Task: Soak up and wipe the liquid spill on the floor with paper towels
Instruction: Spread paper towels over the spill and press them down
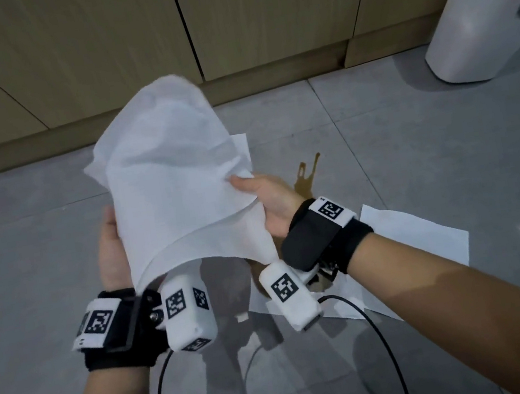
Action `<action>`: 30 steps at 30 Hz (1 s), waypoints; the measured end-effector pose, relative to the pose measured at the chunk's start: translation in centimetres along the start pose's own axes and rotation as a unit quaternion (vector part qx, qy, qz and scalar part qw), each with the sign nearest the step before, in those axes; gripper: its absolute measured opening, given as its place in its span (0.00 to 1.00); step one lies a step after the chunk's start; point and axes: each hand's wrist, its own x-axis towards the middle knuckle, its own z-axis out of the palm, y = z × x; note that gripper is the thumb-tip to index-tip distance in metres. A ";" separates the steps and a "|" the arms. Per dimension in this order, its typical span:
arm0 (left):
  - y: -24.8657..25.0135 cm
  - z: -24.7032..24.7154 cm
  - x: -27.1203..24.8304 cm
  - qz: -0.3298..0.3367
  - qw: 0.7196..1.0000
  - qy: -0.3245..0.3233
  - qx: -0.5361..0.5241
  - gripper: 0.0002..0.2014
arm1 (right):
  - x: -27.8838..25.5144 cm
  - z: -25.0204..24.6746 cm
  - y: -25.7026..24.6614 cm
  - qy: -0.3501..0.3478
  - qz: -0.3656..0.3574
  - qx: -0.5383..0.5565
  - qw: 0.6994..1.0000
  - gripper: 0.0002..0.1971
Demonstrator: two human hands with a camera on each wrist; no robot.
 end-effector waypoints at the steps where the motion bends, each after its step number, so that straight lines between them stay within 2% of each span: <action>1: -0.4 1.0 -0.8 -0.036 0.999 0.017 -0.022 0.29 | 0.3 -0.3 -0.4 0.026 -0.018 -0.012 0.999 0.19; 2: -0.6 0.6 -1.0 -0.050 0.997 0.053 0.007 0.32 | 0.7 -0.8 -0.6 0.046 -0.033 -0.023 0.998 0.19; 4: -1.6 0.5 -1.0 -0.037 0.991 0.063 0.116 0.38 | 1.7 -1.8 -0.8 0.081 -0.057 -0.031 0.995 0.18; 6: -2.2 -0.4 -0.4 -0.040 0.969 0.093 0.227 0.45 | 2.3 -2.5 -0.8 0.102 -0.072 -0.030 0.992 0.20; 8: -2.6 -1.1 0.2 -0.035 0.951 0.121 0.282 0.45 | 2.8 -3.2 -0.9 0.108 -0.083 -0.016 0.991 0.20; 9: -2.7 -1.2 0.5 -0.026 0.948 0.130 0.290 0.37 | 2.9 -3.5 -1.1 0.107 -0.088 -0.006 0.990 0.19; 11: -3.0 -1.2 1.1 -0.014 0.936 0.149 0.319 0.15 | 3.0 -4.2 -1.8 0.117 -0.102 0.008 0.988 0.19; 12: -3.1 -0.9 1.4 -0.012 0.934 0.148 0.325 0.13 | 3.0 -4.5 -2.2 0.119 -0.111 0.010 0.987 0.19; 14: -3.0 -0.1 1.9 -0.002 0.941 0.105 0.322 0.17 | 2.9 -5.2 -3.1 0.110 -0.120 0.023 0.986 0.19; 16: -2.7 0.9 2.5 -0.004 0.943 0.064 0.327 0.36 | 2.7 -5.5 -4.1 0.094 -0.116 0.045 0.988 0.21; 18: -2.2 1.7 3.3 -0.010 0.941 0.032 0.336 0.47 | 2.5 -5.7 -5.1 0.085 -0.117 0.066 0.987 0.23; 20: -1.7 2.6 4.0 -0.014 0.940 0.002 0.340 0.49 | 2.5 -6.0 -5.9 0.101 -0.121 0.073 0.985 0.24; 24: -1.0 3.4 5.1 -0.029 0.941 -0.005 0.339 0.47 | 2.3 -6.9 -7.4 0.144 -0.126 0.105 0.976 0.25; 26: -1.1 3.1 5.6 -0.027 0.937 0.013 0.348 0.47 | 2.0 -7.6 -8.4 0.152 -0.145 0.143 0.967 0.26; 28: -1.4 2.5 6.2 -0.020 0.935 0.039 0.352 0.46 | 1.4 -8.2 -9.4 0.160 -0.187 0.221 0.944 0.24; 30: -2.2 1.6 6.9 -0.015 0.933 0.083 0.349 0.38 | 0.9 -9.2 -10.2 0.151 -0.213 0.285 0.922 0.24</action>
